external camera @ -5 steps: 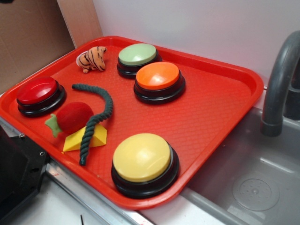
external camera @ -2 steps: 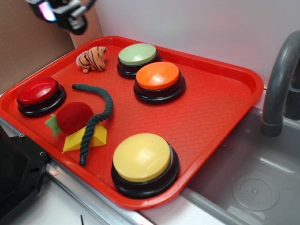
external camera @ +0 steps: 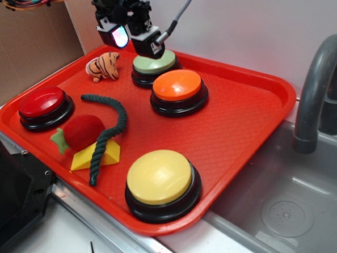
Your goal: Push the orange button.
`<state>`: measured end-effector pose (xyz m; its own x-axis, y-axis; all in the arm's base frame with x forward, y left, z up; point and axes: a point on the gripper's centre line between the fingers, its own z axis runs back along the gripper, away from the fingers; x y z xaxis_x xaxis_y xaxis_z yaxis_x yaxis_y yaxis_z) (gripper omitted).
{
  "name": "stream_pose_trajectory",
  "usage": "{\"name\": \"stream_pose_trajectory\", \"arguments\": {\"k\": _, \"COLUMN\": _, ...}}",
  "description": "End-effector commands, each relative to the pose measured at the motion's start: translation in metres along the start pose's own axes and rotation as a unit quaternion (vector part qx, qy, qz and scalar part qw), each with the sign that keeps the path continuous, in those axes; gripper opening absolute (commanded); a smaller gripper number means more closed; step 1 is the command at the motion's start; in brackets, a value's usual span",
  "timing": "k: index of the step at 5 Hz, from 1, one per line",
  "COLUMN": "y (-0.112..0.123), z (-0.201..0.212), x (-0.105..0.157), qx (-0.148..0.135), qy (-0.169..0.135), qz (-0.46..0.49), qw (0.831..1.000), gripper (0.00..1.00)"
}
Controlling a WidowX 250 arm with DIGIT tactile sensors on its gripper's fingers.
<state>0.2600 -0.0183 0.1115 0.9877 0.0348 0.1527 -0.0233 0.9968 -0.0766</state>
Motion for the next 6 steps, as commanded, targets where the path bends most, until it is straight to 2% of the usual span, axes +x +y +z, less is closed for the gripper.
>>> {"name": "stream_pose_trajectory", "arguments": {"k": 1, "y": 0.0, "z": 0.015, "x": 0.012, "qx": 0.0, "qy": -0.03, "qz": 0.001, "qw": 1.0, "gripper": 1.0}}
{"name": "stream_pose_trajectory", "arguments": {"k": 2, "y": -0.019, "z": 0.003, "x": 0.028, "qx": 0.01, "qy": -0.015, "qz": -0.011, "qw": 1.0, "gripper": 1.0}}
{"name": "stream_pose_trajectory", "arguments": {"k": 3, "y": -0.04, "z": -0.001, "x": 0.036, "qx": 0.025, "qy": 0.014, "qz": 0.022, "qw": 0.999, "gripper": 1.0}}
{"name": "stream_pose_trajectory", "arguments": {"k": 4, "y": -0.042, "z": -0.011, "x": 0.041, "qx": 0.048, "qy": 0.041, "qz": 0.03, "qw": 0.998, "gripper": 1.0}}
{"name": "stream_pose_trajectory", "arguments": {"k": 5, "y": -0.033, "z": -0.021, "x": 0.037, "qx": 0.079, "qy": 0.046, "qz": 0.017, "qw": 0.996, "gripper": 1.0}}
{"name": "stream_pose_trajectory", "arguments": {"k": 6, "y": -0.025, "z": -0.029, "x": 0.028, "qx": 0.096, "qy": 0.043, "qz": 0.007, "qw": 0.994, "gripper": 1.0}}
